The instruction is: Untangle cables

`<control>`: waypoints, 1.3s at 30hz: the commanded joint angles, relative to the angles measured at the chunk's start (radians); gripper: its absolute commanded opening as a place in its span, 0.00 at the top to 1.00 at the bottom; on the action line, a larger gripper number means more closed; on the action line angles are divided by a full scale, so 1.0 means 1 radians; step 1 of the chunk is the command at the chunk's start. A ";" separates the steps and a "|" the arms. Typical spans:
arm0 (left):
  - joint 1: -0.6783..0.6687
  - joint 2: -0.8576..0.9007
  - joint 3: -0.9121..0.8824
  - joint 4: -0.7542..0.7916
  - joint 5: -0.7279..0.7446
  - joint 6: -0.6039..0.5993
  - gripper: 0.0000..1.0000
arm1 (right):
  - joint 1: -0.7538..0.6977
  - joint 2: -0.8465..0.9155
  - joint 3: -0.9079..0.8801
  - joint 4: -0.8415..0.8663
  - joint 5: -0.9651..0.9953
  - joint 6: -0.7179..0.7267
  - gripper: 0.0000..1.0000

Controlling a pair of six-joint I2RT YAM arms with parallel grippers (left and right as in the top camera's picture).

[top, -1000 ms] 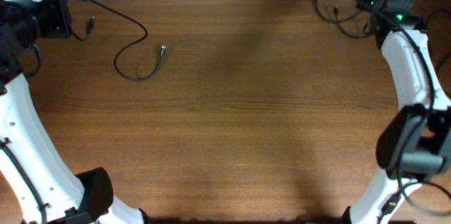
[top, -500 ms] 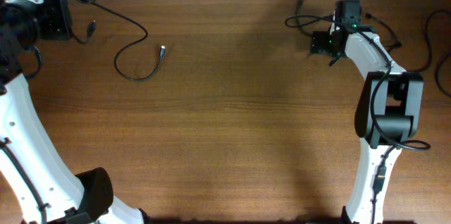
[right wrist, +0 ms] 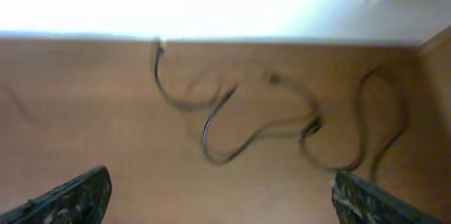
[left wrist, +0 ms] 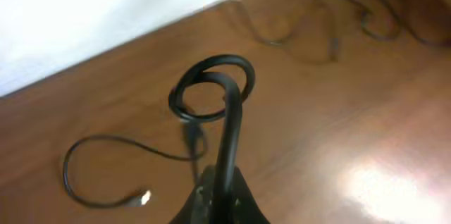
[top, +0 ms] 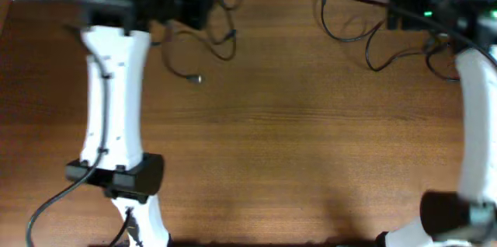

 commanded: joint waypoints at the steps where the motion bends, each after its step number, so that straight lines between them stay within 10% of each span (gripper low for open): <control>1: -0.185 -0.006 0.010 -0.026 0.040 0.005 1.00 | -0.037 -0.130 0.085 -0.047 0.028 -0.016 0.01; 13: -0.629 0.172 -0.031 -0.006 -0.018 0.046 1.00 | -0.036 -0.134 0.086 -0.085 0.027 -0.013 0.01; 14: -0.629 0.172 -0.031 -0.005 -0.019 0.047 0.33 | -0.036 -0.134 0.086 -0.090 0.027 -0.013 0.01; 15: -0.626 0.171 -0.031 0.006 -0.039 0.045 0.01 | -0.036 -0.134 0.086 -0.092 0.027 -0.013 0.01; 22: -0.527 0.170 0.246 -0.035 -0.097 -0.003 0.01 | -0.036 -0.134 0.086 -0.097 0.016 -0.013 0.01; 26: -0.523 0.159 0.251 -0.032 -0.414 -0.044 0.01 | -0.031 -0.125 0.078 -0.098 -0.165 -0.013 0.01; 39: -0.225 -0.094 0.375 -0.085 -0.554 -0.114 0.01 | 0.511 0.344 -0.128 -0.041 -0.164 -0.071 0.01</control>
